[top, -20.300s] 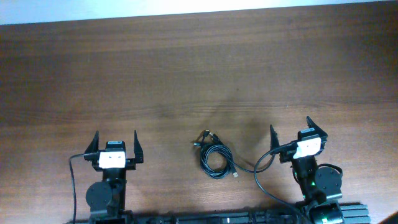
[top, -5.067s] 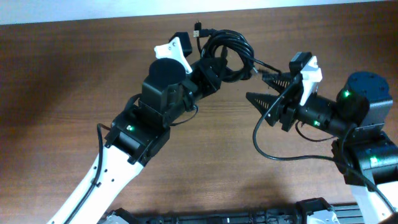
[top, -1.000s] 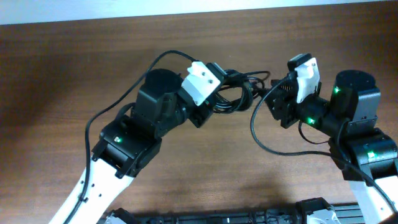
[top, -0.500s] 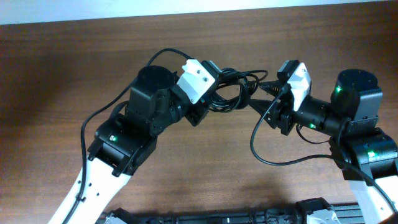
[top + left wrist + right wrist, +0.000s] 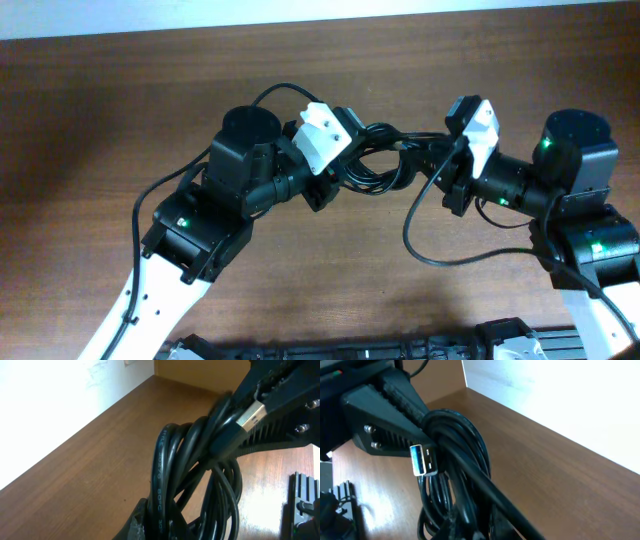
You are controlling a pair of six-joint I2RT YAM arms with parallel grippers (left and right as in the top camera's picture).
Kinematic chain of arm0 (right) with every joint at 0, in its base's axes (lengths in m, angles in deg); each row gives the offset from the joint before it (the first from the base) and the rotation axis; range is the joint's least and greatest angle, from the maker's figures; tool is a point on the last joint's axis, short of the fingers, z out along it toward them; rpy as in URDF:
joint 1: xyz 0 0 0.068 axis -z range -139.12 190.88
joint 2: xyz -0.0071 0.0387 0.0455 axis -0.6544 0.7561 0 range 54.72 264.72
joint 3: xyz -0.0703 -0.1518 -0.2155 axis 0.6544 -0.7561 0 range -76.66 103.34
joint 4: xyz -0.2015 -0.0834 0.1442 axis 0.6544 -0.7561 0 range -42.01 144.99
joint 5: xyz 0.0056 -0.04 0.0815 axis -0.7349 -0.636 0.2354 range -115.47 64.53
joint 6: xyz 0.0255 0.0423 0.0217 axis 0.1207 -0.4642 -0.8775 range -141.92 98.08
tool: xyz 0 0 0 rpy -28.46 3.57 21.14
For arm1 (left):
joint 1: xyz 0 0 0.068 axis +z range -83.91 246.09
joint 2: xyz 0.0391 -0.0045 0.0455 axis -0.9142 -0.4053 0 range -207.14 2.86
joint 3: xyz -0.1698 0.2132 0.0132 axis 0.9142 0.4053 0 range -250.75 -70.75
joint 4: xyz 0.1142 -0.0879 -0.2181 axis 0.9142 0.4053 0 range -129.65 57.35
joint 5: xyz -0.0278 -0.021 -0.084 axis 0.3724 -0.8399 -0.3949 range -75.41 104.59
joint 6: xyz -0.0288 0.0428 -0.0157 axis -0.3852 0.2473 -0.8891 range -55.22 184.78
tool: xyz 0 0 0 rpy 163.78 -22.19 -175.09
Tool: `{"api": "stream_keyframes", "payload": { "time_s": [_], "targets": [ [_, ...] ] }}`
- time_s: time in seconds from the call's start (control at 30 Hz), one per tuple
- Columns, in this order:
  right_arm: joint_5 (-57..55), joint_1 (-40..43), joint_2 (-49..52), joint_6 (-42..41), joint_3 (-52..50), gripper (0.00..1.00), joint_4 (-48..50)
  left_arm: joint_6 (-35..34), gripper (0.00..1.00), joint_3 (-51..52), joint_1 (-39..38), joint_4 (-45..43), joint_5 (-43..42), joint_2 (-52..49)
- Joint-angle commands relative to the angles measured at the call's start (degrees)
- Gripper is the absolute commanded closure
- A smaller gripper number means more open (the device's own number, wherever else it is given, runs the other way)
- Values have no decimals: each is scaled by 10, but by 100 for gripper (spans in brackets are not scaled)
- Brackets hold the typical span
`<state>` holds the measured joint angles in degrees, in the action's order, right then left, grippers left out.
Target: Untangle cables
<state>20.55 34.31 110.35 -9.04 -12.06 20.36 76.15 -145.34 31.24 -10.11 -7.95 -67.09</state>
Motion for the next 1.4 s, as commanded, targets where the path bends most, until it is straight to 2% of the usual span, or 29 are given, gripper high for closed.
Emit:
{"api": "stream_keyframes", "payload": {
  "time_s": [0.0,0.07,0.17,0.43,0.57,0.67,0.77,0.87,0.93,1.0,1.2,1.37],
  "targets": [
    [-2,-1,0,4,1,96,2,-5,100,-9,-1,-5,24,14],
    [-2,-1,0,4,1,96,2,-33,100,-9,-1,-5,60,14],
    [-36,-1,0,-20,1,96,2,-41,100,-9,-1,-6,65,14],
    [-181,-1,0,-130,1,96,-6,-202,100,-9,-1,-3,265,14],
    [-254,-1,0,-190,1,96,-16,-256,100,-9,-1,-3,305,14],
    [-252,-1,0,-189,1,96,-21,-255,100,-9,-1,-3,303,14],
    [-190,-1,0,-123,1,94,-25,-233,100,-9,-1,-3,292,14],
    [-130,-1,0,-70,1,59,-24,-158,100,-9,-1,-3,224,14],
    [-120,-1,0,-69,1,50,-20,-136,100,-9,-1,-3,190,14],
    [-104,-1,0,-69,1,46,-11,-136,100,-9,-1,-4,163,14],
    [-104,-1,0,-71,1,46,13,-137,100,-9,-1,-4,86,14],
    [-107,-1,1,-73,1,46,21,-137,100,-9,-2,-11,53,14]
  ]
}}
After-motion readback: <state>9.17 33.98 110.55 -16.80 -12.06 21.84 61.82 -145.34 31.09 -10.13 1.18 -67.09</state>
